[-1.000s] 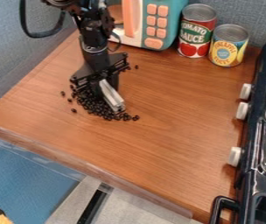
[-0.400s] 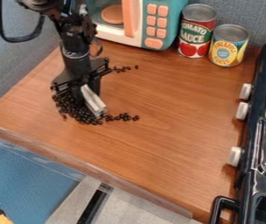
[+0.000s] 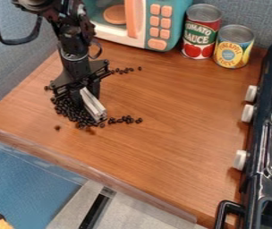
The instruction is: Sweep into pile
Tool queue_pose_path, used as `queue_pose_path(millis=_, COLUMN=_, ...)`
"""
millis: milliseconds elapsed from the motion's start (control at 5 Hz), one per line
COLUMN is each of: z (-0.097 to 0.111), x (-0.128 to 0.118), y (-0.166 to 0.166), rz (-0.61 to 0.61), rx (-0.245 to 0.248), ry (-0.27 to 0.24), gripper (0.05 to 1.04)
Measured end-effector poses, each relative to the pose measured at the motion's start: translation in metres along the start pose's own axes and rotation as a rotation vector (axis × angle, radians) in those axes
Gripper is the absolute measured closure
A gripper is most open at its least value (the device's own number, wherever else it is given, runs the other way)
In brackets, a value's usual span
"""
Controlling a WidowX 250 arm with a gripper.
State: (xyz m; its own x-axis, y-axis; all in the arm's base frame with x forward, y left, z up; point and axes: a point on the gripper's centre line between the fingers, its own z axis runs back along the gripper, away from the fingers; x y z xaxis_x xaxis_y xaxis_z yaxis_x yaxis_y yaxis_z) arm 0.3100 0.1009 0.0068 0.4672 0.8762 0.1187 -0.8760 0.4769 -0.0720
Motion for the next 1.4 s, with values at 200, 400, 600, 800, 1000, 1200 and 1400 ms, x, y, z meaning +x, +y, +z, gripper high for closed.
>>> queue_pose_path(millis=200, z=0.004, x=-0.01, y=-0.013, rz=-0.009, rx=-0.031, ry=0.044, gripper=0.677)
queue_pose_path(millis=400, z=0.015, x=-0.024, y=-0.03, rz=-0.042, rx=-0.063, ry=0.075, gripper=0.677)
queue_pose_path(millis=600, z=0.039, x=-0.032, y=-0.05, rz=-0.048, rx=-0.129, ry=0.071, gripper=0.677)
queue_pose_path(millis=800, z=0.051, x=-0.04, y=-0.064, rz=-0.06, rx=-0.163, ry=0.084, gripper=0.677)
queue_pose_path(millis=1000, z=0.061, x=-0.042, y=-0.081, rz=-0.071, rx=-0.199, ry=0.072, gripper=0.677)
queue_pose_path(millis=1200, z=0.042, x=-0.045, y=-0.101, rz=-0.07, rx=-0.187, ry=0.073, gripper=0.677)
queue_pose_path(millis=1400, z=0.043, x=-0.04, y=-0.12, rz=-0.048, rx=-0.232, ry=0.031, gripper=0.677)
